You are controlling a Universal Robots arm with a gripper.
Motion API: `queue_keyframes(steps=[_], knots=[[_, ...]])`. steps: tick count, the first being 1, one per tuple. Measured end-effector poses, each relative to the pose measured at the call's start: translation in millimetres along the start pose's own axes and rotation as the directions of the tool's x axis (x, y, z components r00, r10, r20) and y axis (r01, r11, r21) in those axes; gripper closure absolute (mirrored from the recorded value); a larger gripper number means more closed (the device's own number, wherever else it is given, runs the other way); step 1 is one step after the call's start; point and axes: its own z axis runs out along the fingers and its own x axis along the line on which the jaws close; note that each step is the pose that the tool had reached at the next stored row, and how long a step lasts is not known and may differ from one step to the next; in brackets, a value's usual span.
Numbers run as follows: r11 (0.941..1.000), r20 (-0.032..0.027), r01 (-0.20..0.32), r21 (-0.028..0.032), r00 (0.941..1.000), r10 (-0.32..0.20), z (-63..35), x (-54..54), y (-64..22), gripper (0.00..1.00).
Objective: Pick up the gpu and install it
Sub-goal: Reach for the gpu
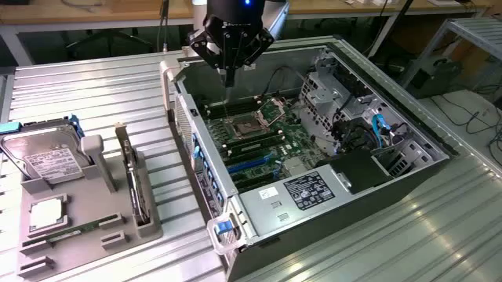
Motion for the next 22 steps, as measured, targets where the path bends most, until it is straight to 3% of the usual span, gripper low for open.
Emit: queue_keyframes(steps=[22], knots=[[1.0000, 0.0000, 0.000, 0.0000, 1.0000, 0.000, -0.7, 25.4, -1.9, 0.89]])
